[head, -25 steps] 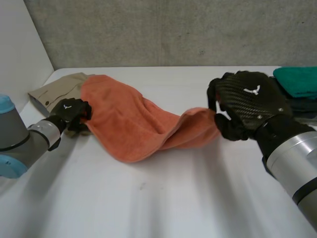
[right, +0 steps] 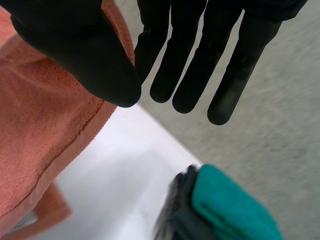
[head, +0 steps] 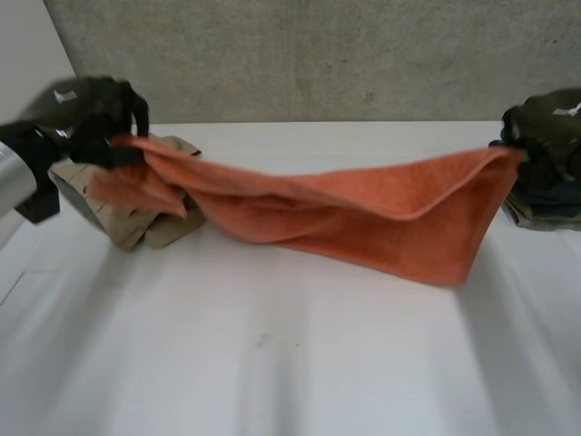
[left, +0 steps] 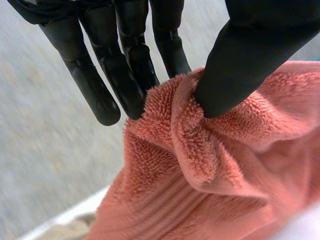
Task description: Fold the laundry.
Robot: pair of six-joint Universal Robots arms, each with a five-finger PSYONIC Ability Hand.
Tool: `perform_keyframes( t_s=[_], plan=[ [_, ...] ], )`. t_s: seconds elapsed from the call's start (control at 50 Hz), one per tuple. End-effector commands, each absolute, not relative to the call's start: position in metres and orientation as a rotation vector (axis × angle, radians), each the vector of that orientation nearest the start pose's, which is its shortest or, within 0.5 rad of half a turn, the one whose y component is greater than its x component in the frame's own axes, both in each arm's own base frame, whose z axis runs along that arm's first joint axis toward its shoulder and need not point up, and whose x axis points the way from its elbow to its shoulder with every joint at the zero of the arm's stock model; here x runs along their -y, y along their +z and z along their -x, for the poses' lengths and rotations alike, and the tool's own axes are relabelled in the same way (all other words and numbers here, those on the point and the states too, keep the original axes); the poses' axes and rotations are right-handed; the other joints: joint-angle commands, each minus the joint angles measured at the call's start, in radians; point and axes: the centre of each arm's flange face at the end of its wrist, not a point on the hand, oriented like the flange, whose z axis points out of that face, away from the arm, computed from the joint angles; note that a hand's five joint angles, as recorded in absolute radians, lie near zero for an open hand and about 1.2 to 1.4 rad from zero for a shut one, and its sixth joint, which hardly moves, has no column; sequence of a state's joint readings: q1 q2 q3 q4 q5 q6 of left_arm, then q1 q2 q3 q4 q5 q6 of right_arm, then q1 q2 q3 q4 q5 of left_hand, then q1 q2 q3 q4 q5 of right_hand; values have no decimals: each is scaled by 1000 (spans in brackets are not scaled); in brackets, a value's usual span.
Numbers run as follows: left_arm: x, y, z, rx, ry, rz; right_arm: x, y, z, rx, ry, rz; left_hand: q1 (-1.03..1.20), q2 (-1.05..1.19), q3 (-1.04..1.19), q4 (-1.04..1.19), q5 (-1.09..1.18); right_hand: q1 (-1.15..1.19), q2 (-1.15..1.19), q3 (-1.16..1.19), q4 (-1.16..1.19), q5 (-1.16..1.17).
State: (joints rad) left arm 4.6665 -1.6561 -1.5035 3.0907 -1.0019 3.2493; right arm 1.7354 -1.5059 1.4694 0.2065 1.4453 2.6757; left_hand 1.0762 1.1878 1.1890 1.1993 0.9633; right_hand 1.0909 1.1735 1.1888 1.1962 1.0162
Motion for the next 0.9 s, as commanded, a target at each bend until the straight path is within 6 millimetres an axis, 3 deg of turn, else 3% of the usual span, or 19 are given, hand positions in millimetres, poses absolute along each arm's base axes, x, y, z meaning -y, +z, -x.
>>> perform_keyframes(
  t_s=[0.02,0.12,0.2,0.28,0.3,0.32,0.4,0.44,0.48,0.54,0.58,0.64,0.66,0.72,0.74,0.76,0.8,0.84,0.9],
  plan=[
    [303,227,203,-2612,-1860,-1091,307,243,-197,-2455,-1872,1031,320,208,207,197,258,305,223,207,200,206],
    [319,198,216,-2523,-1734,-1236,331,209,-207,-2471,-1808,1051,320,208,207,197,258,305,223,207,200,206],
    [356,212,225,-2311,-1892,-1191,363,216,-216,-2375,-2001,854,320,208,207,197,258,305,223,207,200,206],
    [393,268,231,-2017,-2259,-980,393,257,-219,-2133,-2313,531,320,208,207,197,258,305,223,207,200,206],
    [402,297,232,-1874,-2427,-889,401,282,-220,-1972,-2443,393,320,208,207,197,258,305,223,207,200,206],
    [405,312,231,-1800,-2512,-834,403,292,-220,-1896,-2493,337,320,208,207,197,258,305,223,207,200,206],
    [404,380,230,-1412,-2890,-621,402,347,-217,-1481,-2702,119,320,208,207,197,258,305,223,207,200,206],
    [395,403,229,-1277,-3018,-557,395,371,-216,-1277,-2772,68,320,208,207,197,258,305,223,207,200,206],
    [390,410,227,-1269,-3049,-540,389,382,-218,-1184,-2800,67,320,208,207,197,258,305,223,207,200,206],
    [384,406,225,-1350,-3029,-552,380,388,-221,-1173,-2802,125,320,208,207,197,258,305,223,207,200,206],
    [381,391,225,-1483,-2973,-585,377,386,-221,-1211,-2793,169,320,208,207,197,258,305,223,207,200,206],
    [376,373,225,-1632,-2905,-630,376,368,-220,-1365,-2734,275,320,208,207,197,258,305,223,207,200,206],
    [372,358,224,-1750,-2844,-661,376,362,-220,-1416,-2709,307,320,208,207,197,258,305,223,207,200,206],
    [363,333,224,-1918,-2747,-725,373,329,-219,-1653,-2557,435,320,208,207,197,258,305,223,207,200,206],
    [356,320,225,-1990,-2697,-779,372,320,-219,-1708,-2511,466,320,208,207,197,258,247,164,149,142,147],
    [351,315,227,-2012,-2681,-810,369,302,-222,-1812,-2399,535,320,208,207,197,258,-132,-214,-229,-237,-231],
    [343,308,228,-2025,-2659,-866,365,287,-225,-1889,-2304,586,320,208,207,197,258,-515,-598,-613,-620,-615],
    [330,307,230,-2008,-2659,-935,359,270,-230,-1973,-2180,645,320,208,207,197,258,-722,-804,-820,-827,-821],
    [313,311,233,-1966,-2677,-1005,357,262,-237,-1997,-2113,682,320,208,207,197,258,-816,-899,-914,-922,-916]
  ],
)
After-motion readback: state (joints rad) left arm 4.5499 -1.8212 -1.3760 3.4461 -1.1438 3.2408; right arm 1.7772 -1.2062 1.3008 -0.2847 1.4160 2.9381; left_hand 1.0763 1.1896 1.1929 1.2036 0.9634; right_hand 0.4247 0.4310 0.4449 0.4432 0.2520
